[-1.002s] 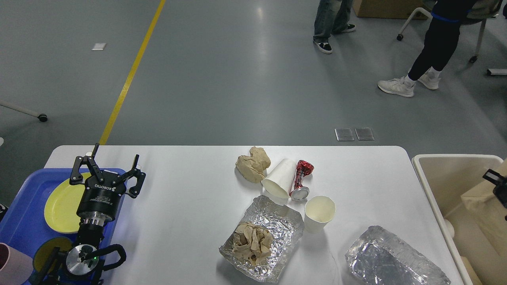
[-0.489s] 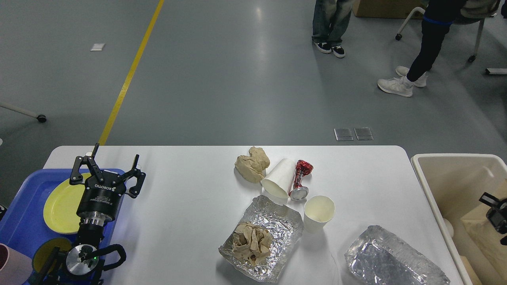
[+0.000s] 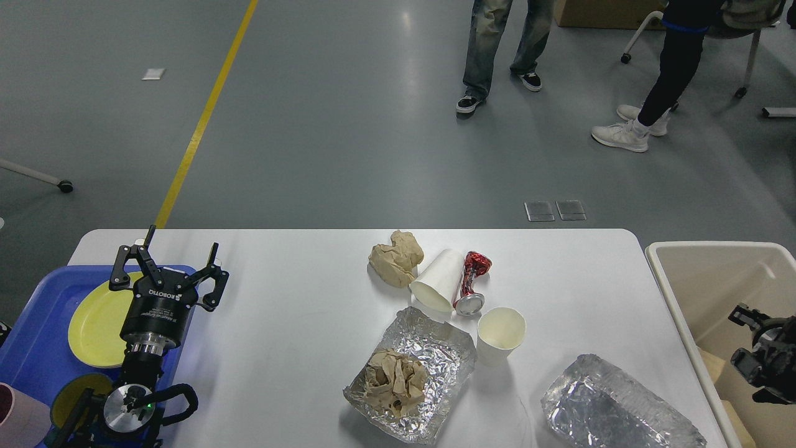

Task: Tidy desktop
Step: 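Release the paper bag into the bin with the right gripper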

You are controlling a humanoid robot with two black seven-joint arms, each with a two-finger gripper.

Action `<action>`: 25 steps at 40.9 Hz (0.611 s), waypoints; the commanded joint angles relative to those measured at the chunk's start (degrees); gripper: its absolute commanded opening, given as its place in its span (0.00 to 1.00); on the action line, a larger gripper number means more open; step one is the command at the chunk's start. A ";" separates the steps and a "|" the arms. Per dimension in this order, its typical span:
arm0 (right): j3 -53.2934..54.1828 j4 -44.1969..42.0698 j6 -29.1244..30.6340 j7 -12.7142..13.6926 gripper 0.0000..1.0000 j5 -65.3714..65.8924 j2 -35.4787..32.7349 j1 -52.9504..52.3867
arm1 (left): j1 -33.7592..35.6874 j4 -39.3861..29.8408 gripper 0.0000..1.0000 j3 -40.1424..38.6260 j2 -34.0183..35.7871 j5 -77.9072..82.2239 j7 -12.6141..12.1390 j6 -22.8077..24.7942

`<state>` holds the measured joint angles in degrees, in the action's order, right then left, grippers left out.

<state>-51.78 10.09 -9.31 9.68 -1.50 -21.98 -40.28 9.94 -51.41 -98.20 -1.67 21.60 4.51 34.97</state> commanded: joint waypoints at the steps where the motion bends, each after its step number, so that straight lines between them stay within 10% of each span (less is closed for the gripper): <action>1: 0.01 3.34 0.61 -0.01 1.00 0.00 -0.26 -1.46 | -0.01 -0.01 0.96 0.03 0.00 0.02 -0.03 0.01; 25: -20.73 43.95 16.42 0.07 1.00 0.79 -7.03 -44.34 | 0.08 -0.01 0.96 0.03 0.00 0.02 -0.03 0.01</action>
<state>-66.32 45.98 2.65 9.78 -0.61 -29.98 -73.83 10.03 -51.42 -98.21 -1.67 21.63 4.48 34.97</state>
